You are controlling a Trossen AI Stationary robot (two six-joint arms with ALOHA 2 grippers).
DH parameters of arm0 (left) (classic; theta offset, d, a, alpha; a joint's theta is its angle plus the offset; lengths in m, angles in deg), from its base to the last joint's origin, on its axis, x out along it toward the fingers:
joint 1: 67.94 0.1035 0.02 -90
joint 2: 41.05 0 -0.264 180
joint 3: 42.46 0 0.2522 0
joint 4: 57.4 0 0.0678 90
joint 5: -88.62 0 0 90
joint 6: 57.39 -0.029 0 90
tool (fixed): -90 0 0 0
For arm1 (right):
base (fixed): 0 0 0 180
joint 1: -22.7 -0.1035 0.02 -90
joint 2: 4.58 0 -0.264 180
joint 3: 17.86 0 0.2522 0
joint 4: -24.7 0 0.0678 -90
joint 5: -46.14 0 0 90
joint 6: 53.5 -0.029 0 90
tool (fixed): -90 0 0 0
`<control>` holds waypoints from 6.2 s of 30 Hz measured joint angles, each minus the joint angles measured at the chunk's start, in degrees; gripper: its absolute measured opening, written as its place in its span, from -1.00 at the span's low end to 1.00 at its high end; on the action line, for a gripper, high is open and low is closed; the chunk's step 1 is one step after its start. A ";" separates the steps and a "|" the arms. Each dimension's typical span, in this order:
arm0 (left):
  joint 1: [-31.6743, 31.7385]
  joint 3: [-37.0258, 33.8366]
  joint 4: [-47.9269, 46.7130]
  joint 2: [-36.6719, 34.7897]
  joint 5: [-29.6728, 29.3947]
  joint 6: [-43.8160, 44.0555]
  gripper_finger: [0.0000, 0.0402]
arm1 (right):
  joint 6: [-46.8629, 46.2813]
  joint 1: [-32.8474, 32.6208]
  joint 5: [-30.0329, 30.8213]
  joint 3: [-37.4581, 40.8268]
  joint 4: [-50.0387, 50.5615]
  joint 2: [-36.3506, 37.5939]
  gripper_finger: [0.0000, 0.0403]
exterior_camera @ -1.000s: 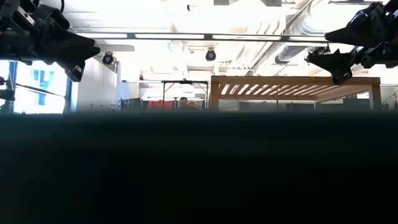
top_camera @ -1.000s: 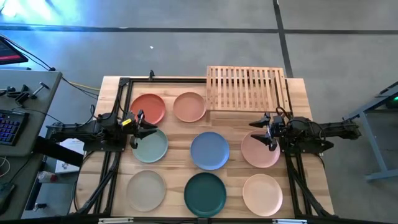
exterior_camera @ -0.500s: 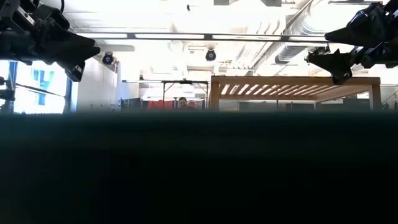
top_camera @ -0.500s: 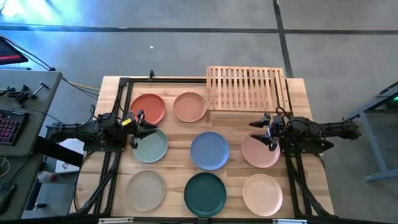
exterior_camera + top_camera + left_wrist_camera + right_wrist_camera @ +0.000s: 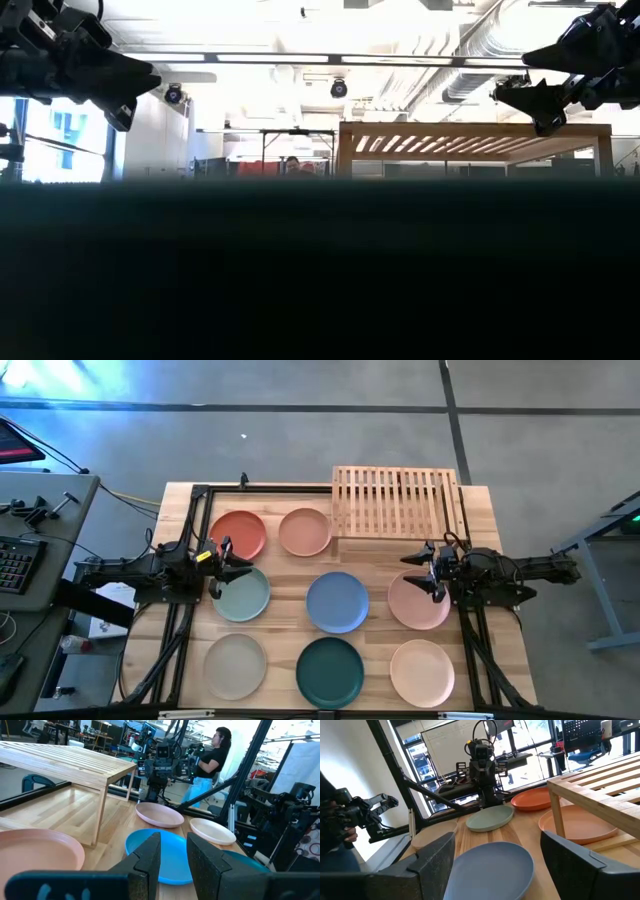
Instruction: Place and stack plates onto a shelf
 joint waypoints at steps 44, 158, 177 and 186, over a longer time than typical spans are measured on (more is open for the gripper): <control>0.06 0.01 8.23 0.00 -11.80 31.47 -0.59 | -1.68 0.01 3.18 0.00 -3.89 0.00 0.37; 2.42 50.05 -30.83 33.33 -17.57 11.43 -0.59 | -63.06 -1.14 -7.93 -48.30 27.72 -87.94 0.37; 2.42 50.04 -30.92 33.33 -17.57 11.42 -0.59 | -62.55 -1.12 -6.18 -48.30 25.28 -93.90 0.37; 2.42 50.04 -30.95 33.33 -17.57 11.43 -0.59 | -63.03 -0.99 -7.36 -48.30 24.87 -93.90 0.02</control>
